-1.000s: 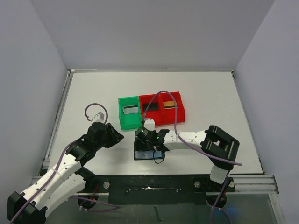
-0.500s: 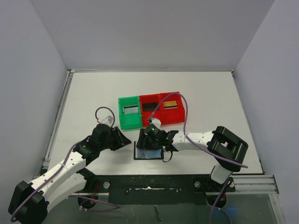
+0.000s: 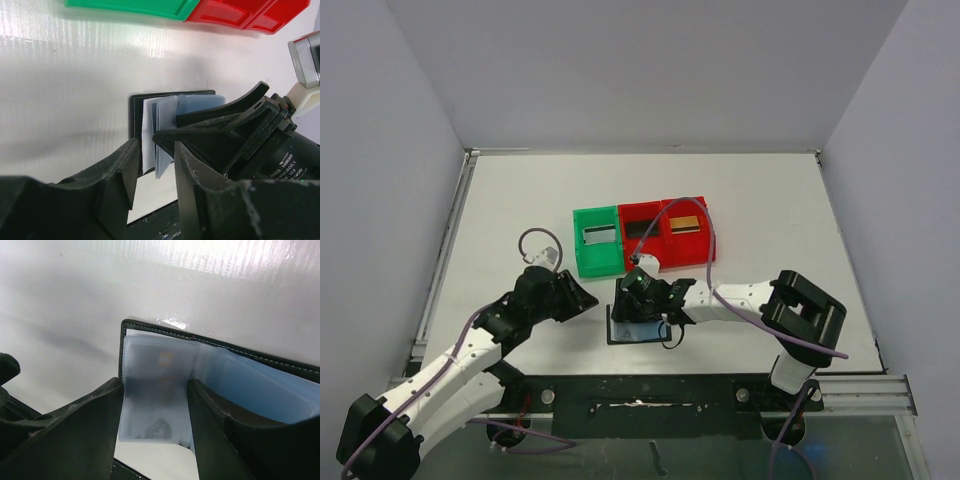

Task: Take the credit cards out of the card holder

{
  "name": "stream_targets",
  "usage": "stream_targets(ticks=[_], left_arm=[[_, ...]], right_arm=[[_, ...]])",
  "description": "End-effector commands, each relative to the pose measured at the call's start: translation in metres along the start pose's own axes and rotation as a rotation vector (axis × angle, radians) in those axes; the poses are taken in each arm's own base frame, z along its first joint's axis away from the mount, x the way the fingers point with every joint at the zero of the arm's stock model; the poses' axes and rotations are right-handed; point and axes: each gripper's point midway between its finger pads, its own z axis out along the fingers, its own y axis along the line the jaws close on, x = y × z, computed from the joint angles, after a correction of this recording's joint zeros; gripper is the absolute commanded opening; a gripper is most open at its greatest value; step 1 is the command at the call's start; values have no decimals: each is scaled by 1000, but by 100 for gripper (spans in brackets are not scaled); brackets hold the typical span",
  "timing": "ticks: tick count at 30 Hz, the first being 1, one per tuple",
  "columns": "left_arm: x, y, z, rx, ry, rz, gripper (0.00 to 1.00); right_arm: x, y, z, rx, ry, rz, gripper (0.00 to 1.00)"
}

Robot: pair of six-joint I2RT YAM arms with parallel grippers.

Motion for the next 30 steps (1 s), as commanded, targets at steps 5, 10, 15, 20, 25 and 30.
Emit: stream_targets(ticks=[5,10,15,20,25,30], left_arm=[[-5,-24,-3,103,-10,15,32],[1,-33,0,152,24,44,33],[16,-43,6,204,103,69,33],[36,-56,10,267,179,100,34],[61,-47,18,229,270,133,36],[72,-42,22,218,296,134,35]], right_arm=[[-4,2,-8,-162,-17,112,55],[-6,1,-14,-253,-29,164,55],[-6,0,-15,-262,-29,180,55],[-8,-1,-17,-300,-37,211,53],[-6,-7,-16,-286,-28,220,53],[-7,-7,-16,-286,-29,225,53]])
